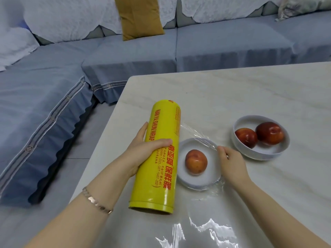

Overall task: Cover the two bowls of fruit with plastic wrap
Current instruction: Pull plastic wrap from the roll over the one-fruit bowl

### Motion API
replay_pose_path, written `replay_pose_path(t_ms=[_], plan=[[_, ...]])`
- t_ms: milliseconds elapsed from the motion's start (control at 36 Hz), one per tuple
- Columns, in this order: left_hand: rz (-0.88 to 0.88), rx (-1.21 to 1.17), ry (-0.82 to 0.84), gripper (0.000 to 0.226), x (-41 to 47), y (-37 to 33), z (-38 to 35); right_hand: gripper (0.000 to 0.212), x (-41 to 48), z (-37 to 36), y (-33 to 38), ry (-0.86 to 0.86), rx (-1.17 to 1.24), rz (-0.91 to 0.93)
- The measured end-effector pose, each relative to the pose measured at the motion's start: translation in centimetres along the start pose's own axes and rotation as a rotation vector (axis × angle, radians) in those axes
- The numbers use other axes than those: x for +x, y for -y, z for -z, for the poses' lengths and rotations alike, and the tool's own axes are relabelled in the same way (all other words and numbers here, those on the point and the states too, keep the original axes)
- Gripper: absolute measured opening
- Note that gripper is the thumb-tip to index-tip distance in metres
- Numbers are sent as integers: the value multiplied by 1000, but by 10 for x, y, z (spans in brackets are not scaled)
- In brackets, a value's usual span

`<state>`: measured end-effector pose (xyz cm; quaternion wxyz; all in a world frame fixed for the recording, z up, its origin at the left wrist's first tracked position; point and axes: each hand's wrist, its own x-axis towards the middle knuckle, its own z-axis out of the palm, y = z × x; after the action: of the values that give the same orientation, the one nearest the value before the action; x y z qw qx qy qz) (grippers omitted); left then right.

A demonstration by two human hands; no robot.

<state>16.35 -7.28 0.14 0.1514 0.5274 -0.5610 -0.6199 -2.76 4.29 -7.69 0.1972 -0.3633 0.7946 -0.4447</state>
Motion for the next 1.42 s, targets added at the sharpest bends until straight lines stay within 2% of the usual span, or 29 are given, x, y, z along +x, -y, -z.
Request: replay_pose_path(t_ms=[83,139,333,417,528,639,722,778,833,889,944,1028,1139,1222,1278,1417], plan=[[-98,159,-87,103,-4,7,2,35,0,0,0,-5,-11,2],[-115,227,-132,96,-5,15,5,37,0,-1,0,-7,-21,3],[41,533,-306,125,-10,39,19,45,6,3,5,5,-33,13],[71,594,-318,118,-7,43,17,45,9,4,5,2,-41,1],[90,699,-341,105,-6,44,8,34,9,8,2,-3,-42,-27],[58,806,-361,94,-5,43,4,33,9,9,0,-31,-42,-57],[17,847,-386,92,4,33,8,27,10,7,12,-17,-133,-57],[22,811,-366,92,13,25,8,43,11,6,25,-54,-222,20],[39,753,-342,93,22,21,4,43,13,0,42,-90,-228,157],[51,720,-341,99,28,21,1,37,21,-10,62,-17,-173,248],[43,716,-339,106,30,24,-2,35,32,-25,81,157,-153,307],[-24,778,-352,100,28,27,-5,41,53,-51,102,438,-293,368],[-61,741,-356,90,30,32,-2,52,74,-82,110,705,-461,241],[-74,706,-360,85,30,34,3,52,81,-94,107,802,-514,124],[-76,715,-359,83,30,34,4,41,82,-99,101,829,-480,103],[-72,738,-358,84,32,32,2,27,80,-100,94,779,-362,73]])
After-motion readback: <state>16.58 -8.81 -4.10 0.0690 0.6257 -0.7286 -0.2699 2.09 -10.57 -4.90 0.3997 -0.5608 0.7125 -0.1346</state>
